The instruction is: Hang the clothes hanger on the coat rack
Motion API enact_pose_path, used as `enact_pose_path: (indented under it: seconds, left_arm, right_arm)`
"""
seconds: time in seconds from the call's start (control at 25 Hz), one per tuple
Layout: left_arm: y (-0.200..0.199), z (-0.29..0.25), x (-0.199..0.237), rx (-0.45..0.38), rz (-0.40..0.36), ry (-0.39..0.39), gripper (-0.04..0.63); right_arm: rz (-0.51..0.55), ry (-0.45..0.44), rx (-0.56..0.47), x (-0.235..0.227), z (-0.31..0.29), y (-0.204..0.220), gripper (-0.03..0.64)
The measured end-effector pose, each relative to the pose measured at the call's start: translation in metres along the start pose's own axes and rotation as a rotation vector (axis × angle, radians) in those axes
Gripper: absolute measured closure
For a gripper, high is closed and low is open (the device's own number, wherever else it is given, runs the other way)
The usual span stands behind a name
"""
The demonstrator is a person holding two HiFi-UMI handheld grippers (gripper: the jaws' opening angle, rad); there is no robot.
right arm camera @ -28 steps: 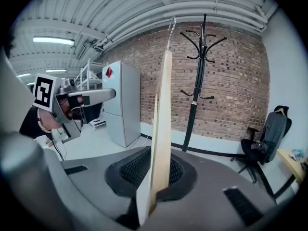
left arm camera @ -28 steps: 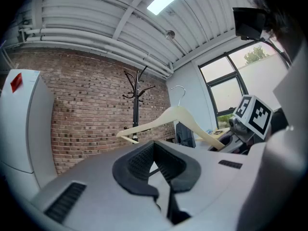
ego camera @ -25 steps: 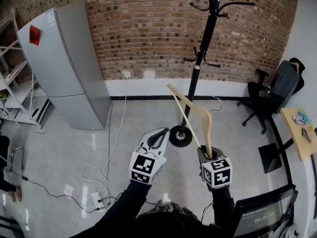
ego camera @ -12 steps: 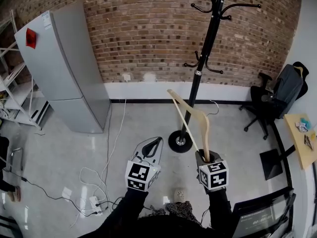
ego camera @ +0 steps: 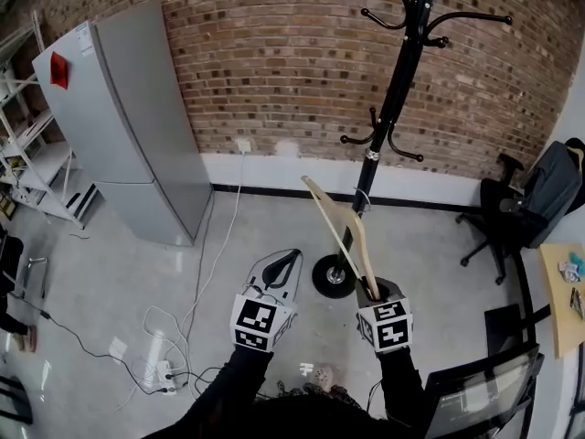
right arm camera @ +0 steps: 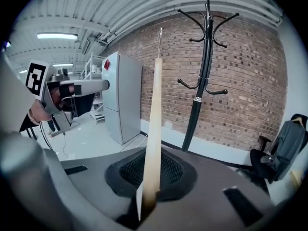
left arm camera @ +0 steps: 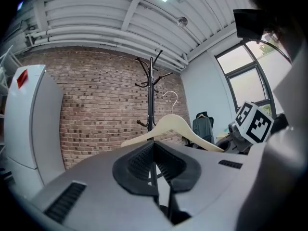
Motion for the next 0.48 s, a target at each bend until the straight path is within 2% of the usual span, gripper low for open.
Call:
enact_pose_path:
  seconds: [0.28, 0.48]
  left_arm:
    - [0.001, -0.039, 0.004, 0.017, 0.015, -0.071, 0.588]
    - [0.001, -0.057, 0.004, 0.021, 0.001, -0.093, 0.588]
  right_arm:
    - [0.008, -0.087, 0.0, -0.037, -0.034, -0.017, 0.578]
    - [0.001, -0.11, 0.005, -0.058, -0.052, -0.022, 0.578]
Point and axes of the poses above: the fingertips, and each gripper's own axes: z backward along the fingers, x to its left, y out of its underside, the point moved 7 cm from there along z, backward along the fingers, and after that the axes turned 1 degree about y, right-handed, at the moved point
